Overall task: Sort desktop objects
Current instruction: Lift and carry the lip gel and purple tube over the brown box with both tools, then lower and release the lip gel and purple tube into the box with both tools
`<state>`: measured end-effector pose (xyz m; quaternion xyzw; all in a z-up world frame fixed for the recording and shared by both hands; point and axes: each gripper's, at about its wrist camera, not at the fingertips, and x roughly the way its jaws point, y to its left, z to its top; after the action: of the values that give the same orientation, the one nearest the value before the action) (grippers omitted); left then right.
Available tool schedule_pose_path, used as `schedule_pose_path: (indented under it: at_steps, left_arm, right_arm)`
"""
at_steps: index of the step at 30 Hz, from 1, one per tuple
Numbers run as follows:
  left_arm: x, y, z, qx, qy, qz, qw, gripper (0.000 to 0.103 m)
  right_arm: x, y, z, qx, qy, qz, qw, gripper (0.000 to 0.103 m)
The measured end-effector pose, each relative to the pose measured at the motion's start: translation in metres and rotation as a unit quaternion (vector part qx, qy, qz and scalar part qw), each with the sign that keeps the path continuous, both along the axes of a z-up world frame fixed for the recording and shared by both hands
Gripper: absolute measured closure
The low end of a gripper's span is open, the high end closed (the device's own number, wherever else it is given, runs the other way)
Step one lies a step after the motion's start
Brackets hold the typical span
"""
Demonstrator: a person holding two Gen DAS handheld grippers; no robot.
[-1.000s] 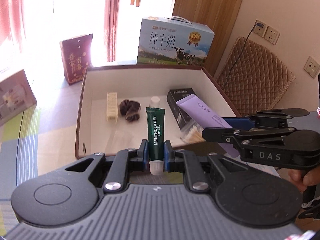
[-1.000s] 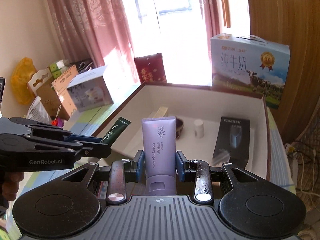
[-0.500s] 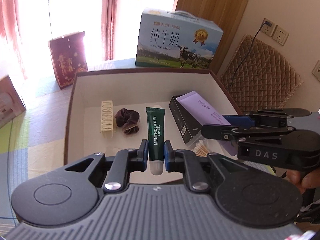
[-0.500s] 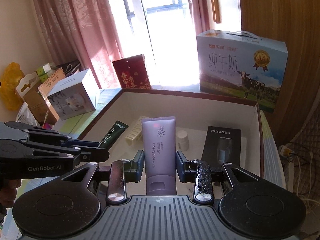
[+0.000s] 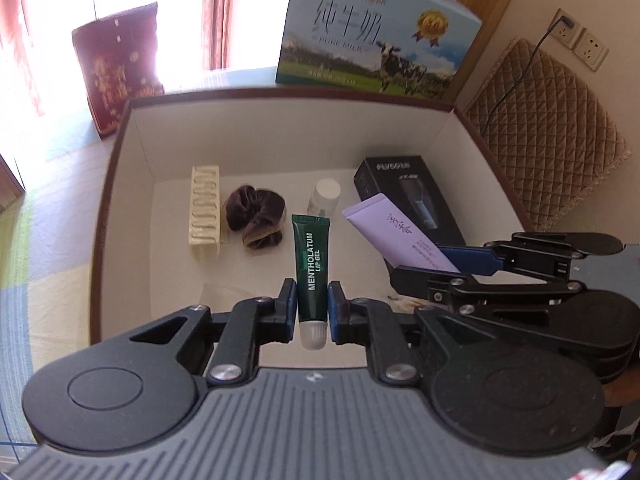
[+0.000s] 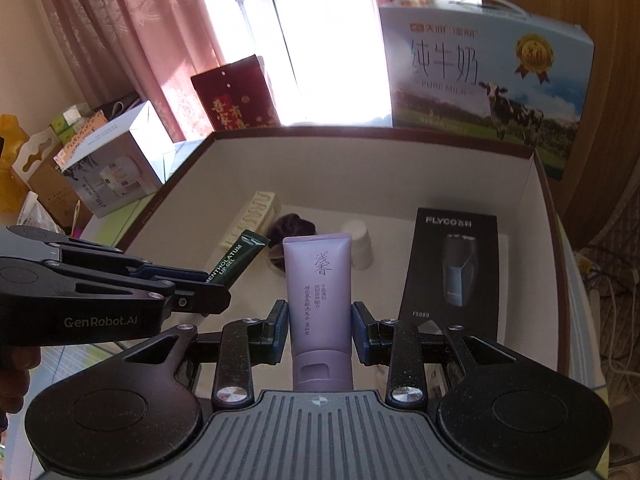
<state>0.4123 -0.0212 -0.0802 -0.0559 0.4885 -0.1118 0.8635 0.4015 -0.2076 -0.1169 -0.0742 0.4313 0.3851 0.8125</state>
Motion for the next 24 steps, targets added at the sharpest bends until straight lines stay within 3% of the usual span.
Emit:
schedule_pose_path:
  at_steps: [10,24]
  left_arm:
    - [0.027,-0.003,-0.029,0.001,0.048,-0.003,0.9988,0.091]
    - [0.048,-0.005,-0.044,0.012,0.070,0.012,0.9974,0.091]
  right_arm:
    - [0.023,0.001,-0.025,-0.012,0.054,-0.024,0.998,0.072]
    - [0.039,0.009,-0.033,-0.017,0.074,-0.034,0.997,0.072]
